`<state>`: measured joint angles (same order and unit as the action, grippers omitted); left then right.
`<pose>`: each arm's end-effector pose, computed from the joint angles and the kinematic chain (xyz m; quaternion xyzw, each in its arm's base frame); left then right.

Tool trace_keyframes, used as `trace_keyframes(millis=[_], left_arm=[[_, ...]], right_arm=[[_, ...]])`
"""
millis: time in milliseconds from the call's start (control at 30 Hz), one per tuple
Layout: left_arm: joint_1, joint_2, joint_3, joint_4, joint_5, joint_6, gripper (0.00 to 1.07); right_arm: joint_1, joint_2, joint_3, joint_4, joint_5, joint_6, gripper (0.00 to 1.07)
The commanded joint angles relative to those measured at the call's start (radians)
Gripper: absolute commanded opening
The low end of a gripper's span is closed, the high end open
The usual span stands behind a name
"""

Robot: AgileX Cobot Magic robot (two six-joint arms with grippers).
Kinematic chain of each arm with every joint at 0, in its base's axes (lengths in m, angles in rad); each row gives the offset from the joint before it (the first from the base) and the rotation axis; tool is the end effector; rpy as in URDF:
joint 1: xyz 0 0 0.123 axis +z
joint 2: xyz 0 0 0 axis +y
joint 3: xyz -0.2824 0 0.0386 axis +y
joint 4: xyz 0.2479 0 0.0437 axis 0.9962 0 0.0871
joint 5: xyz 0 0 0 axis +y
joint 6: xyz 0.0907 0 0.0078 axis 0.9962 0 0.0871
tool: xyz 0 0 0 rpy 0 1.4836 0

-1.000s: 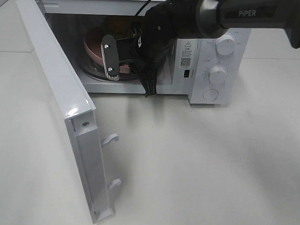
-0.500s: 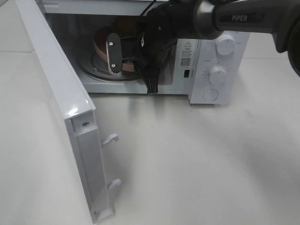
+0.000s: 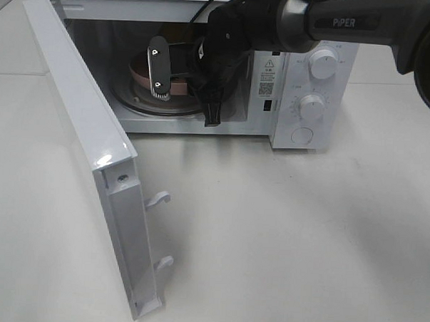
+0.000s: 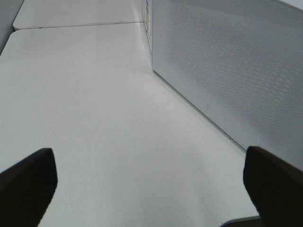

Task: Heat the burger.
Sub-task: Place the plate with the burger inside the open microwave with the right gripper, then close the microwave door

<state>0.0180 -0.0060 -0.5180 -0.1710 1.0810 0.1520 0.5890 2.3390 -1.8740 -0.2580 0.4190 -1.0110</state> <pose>-0.0092 -0.0138 0.2814 0.0620 0.8469 -0.0407 0.5266 0.4453 0.2861 0.1631 -0.7208 0.5759 -0.1692 0.3465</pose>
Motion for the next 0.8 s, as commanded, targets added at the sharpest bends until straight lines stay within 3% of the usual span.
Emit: trace_keyframes(millis=[33,800], left_arm=[[0.004,-0.013,-0.002,0.0,-0.012,-0.003,1.0],[0.004,-0.013,-0.002,0.0,-0.012,-0.003,1.0]], right_arm=[[0.009,-0.009,-0.009,-0.006,-0.008,0.01,0.27],[0.055,-0.028,-0.008,0.001,0.101,0.116,0.32]])
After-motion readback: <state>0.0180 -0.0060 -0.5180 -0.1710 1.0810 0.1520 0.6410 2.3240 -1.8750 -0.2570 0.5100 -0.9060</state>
